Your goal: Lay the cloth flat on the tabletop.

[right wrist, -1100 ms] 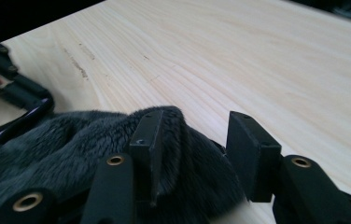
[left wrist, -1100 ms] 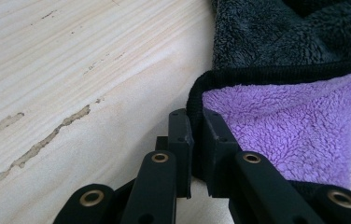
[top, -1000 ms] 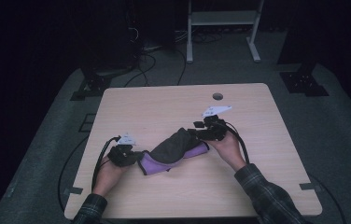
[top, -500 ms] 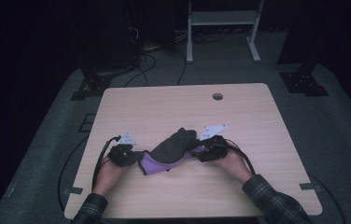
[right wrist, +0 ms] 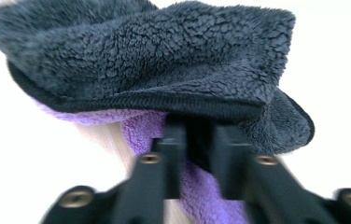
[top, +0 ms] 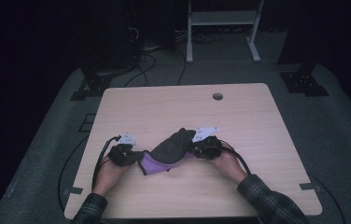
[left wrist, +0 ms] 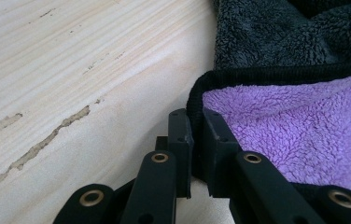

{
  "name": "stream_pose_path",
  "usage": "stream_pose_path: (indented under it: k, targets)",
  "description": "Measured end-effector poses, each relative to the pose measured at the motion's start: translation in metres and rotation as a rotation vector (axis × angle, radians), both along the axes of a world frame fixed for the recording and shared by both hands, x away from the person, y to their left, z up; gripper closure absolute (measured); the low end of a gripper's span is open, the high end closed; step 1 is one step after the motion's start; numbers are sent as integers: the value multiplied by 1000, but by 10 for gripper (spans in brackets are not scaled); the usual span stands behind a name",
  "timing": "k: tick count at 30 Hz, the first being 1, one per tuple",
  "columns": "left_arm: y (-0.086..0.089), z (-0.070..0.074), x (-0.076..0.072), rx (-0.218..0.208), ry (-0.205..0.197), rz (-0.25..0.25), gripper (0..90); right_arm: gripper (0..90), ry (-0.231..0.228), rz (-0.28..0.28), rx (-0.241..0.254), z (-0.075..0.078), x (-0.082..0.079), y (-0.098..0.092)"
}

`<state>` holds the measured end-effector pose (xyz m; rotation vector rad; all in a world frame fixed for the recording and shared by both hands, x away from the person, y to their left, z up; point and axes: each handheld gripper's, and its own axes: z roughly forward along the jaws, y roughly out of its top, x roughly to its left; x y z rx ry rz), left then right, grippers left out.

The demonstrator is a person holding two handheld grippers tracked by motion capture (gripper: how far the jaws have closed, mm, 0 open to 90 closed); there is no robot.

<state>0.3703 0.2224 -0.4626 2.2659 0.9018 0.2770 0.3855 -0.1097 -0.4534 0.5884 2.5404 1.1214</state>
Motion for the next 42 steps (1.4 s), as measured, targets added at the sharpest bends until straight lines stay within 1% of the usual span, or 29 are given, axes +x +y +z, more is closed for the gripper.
stream_pose_path:
  k: [1, 5, 6, 8, 10, 14, 16, 17, 18, 19, 21, 22, 23, 24, 25, 26, 28, 29, 30, 31, 33, 34, 35, 37, 38, 39, 40, 41, 42]
  targets:
    - [0, 0, 0, 0, 0, 1, 824, 853, 1, -6, 12, 2, -1, -3]
    - [0, 1, 0, 1, -6, 2, 837, 872, -2, -20, 29, 5, -1, -10]
    - [1, 2, 0, 2, -8, 3, 843, 874, -3, -36, 51, 9, 0, -16]
    - [2, 4, 0, -8, -14, 11, 845, 875, -2, -45, 60, 11, 0, -19]
    - [4, 6, 0, -12, -19, 13, 847, 877, -7, -66, 97, 17, 2, -30]
    - [7, 7, 1, -23, -27, 27, 847, 880, -16, -121, 140, 27, 6, -54]
    - [9, 8, 1, -20, -30, 34, 847, 880, -7, -153, 158, 31, 8, -67]
    - [9, 8, 1, -24, -30, 38, 847, 880, -2, -176, 171, 32, 9, -79]
    - [10, 8, 1, -24, -35, 41, 847, 880, -2, -176, 171, 32, 9, -79]
    - [11, 8, 1, -22, -31, 42, 846, 880, 8, -202, 169, 32, 10, -91]
    - [10, 7, 2, -22, -32, 42, 846, 879, 20, -222, 155, 28, 10, -102]
    - [10, 7, 2, -20, -29, 40, 846, 867, 33, -229, 146, 25, 10, -105]
    - [9, 7, 2, -19, -28, 39, 846, 867, 33, -229, 146, 25, 10, -105]
    - [8, 7, 2, -14, -29, 37, 846, 817, 51, -227, 129, 20, 9, -110]
    - [8, 7, 2, -14, -29, 37, 845, 817, 51, -227, 129, 20, 9, -110]
    - [8, 7, 2, -16, -29, 37, 845, 729, 49, -223, 146, 22, 6, -114]
    - [8, 6, 2, -20, -30, 36, 843, 667, 66, -216, 169, 26, 2, -117]
    - [8, 6, 2, -20, -30, 36, 843, 667, 66, -216, 169, 26, 2, -117]
    - [8, 6, 2, -15, -26, 34, 843, 630, 70, -206, 178, 27, -4, -121]
    - [8, 6, 2, -15, -26, 33, 843, 630, 70, -206, 178, 27, -4, -121]
    - [8, 6, 2, -14, -28, 32, 836, 575, 96, -196, 166, 21, -10, -122]
    - [8, 6, 2, -14, -28, 32, 835, 575, 96, -196, 166, 21, -10, -122]
    - [7, 6, 2, -14, -28, 33, 835, 566, 97, -193, 147, 18, -10, -121]
    - [7, 5, 2, -16, -32, 34, 831, 543, 120, -197, 122, 10, -7, -120]
    - [7, 5, 2, -12, -30, 33, 828, 528, 138, -211, 126, 3, 0, -118]
    - [6, 5, 3, -6, -29, 30, 828, 528, 138, -211, 126, 3, 0, -118]
    - [6, 4, 3, -7, -27, 29, 826, 526, 146, -222, 125, -1, 5, -117]
    - [5, 3, 3, -8, -28, 30, 824, 517, 153, -241, 118, -9, 17, -114]
    - [5, 3, 3, -6, -26, 29, 822, 503, 151, -248, 114, -11, 20, -113]
